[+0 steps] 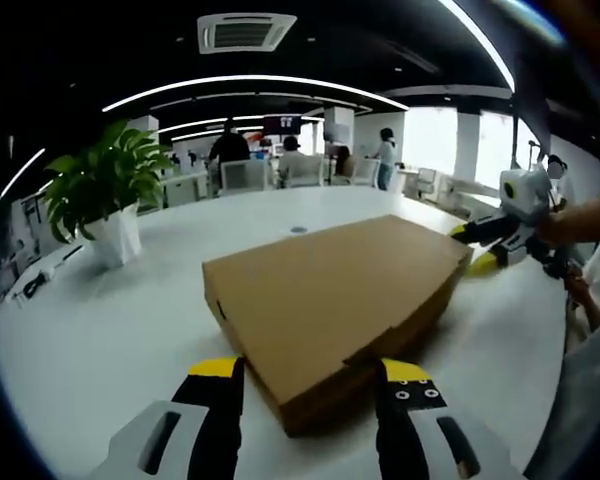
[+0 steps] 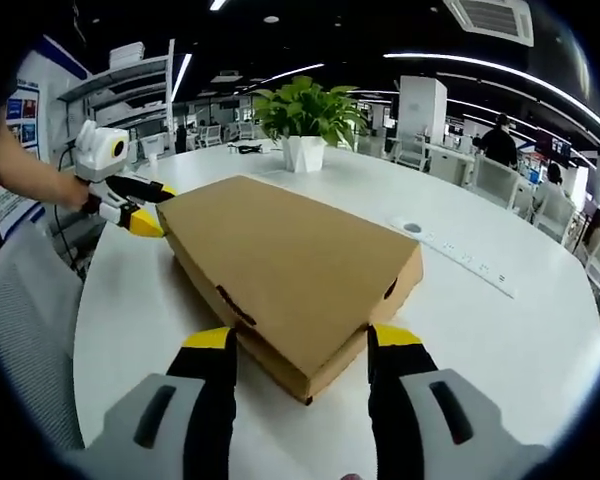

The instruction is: Operate the shoe box by opening the lid, removing the specified soft item, and placing it in the target area until the item is outside and the box remains undamaged.

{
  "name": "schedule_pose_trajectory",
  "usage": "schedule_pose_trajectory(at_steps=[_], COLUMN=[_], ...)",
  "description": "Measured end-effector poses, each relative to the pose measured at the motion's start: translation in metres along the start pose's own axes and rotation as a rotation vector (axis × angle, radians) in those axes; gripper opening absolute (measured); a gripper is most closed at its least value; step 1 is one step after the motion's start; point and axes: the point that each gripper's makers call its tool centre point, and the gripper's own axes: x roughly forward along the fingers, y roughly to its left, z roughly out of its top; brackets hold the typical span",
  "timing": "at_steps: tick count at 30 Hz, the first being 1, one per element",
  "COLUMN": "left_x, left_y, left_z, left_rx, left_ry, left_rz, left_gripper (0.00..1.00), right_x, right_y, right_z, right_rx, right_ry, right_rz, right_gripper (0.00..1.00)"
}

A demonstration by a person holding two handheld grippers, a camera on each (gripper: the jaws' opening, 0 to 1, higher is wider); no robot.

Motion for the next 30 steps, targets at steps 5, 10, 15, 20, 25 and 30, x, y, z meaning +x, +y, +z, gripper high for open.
schedule_pose_trajectory(at_steps=[5,10,15,20,25,30], left_x=[0.0,-0.002,-0.005,-0.013,-0.018,-0.025], left_y=[0.002,0.002,0.0,0.002,0.002,0.003], left_z=[-0.001,-0.003,-0.003,-0.006,-0.009,-0.013], left_rx=[-0.001,0.002,0.006,0.008,0.011,0.016], left_ry=[0.0,0.003,0.006,0.014,0.021,0.031], left_rz=[0.0,-0.004,-0.016,-0.028,-0.04,-0.055], left_gripper=[0.53,0.52,0.52,0.51,0.5,0.5], right_x=[-0.002,-0.004,-0.006,-0.006,-0.009,-0.011], right_y=[0.002,0.006,0.012,0.017,0.027,0.037], right_z=[0.0,-0.001,-0.002,-0.002,-0.003,-0.004], right_rx=[0.01,0.014,0.016,0.02,0.023,0.027], right_ry=[0.006,0.013,0.017,0.023,0.026,0.026], right_rz=[-0.016,-0.02,-0.022,-0.02,-0.021,-0.022], right_gripper=[0.47,0.47,0.47,0.46,0.46,0.46])
